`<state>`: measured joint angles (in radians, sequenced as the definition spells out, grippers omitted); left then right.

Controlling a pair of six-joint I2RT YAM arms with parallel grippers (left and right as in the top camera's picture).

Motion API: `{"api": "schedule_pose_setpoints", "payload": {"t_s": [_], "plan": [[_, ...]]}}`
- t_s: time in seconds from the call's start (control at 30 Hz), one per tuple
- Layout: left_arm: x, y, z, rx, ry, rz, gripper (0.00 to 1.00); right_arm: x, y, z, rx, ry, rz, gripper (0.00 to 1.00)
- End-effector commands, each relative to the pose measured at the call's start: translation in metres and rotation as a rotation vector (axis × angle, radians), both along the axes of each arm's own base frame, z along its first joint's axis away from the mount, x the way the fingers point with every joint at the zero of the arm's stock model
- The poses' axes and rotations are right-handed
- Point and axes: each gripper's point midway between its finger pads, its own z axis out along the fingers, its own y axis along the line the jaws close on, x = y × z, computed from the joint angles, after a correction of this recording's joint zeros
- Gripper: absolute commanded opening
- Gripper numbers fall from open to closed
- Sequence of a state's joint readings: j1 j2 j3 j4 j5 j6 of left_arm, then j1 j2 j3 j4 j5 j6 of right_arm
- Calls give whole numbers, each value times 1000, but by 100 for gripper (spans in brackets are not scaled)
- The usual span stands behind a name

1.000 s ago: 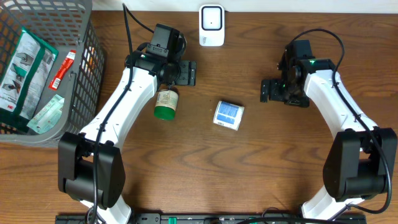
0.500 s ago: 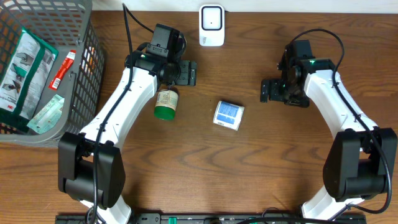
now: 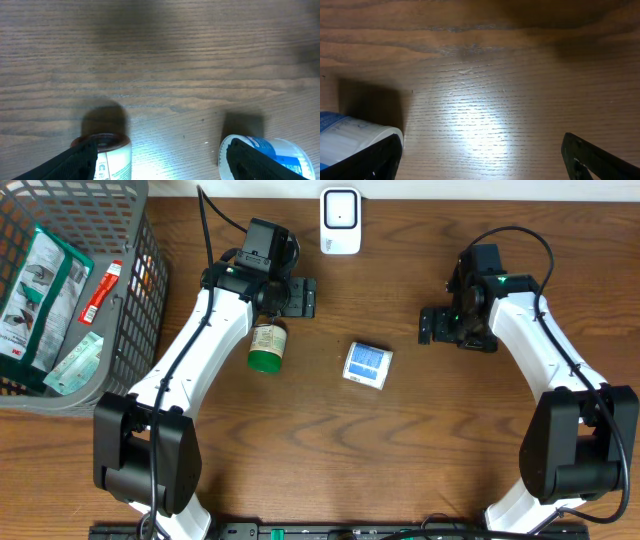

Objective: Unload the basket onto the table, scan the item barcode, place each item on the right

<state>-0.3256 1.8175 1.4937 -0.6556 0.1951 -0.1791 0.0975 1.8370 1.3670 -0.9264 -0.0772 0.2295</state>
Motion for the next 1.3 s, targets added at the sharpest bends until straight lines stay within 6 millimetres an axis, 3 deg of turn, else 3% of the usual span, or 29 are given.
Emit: {"api": "schedule_pose_setpoints", "payload": {"t_s": [0.0, 1.27], "plan": [[4, 2, 7, 11, -21, 0, 84, 4, -1, 8, -7, -24, 2, 99], [7, 7, 10, 30, -35, 15, 84, 4, -1, 8, -7, -24, 2, 99]]}}
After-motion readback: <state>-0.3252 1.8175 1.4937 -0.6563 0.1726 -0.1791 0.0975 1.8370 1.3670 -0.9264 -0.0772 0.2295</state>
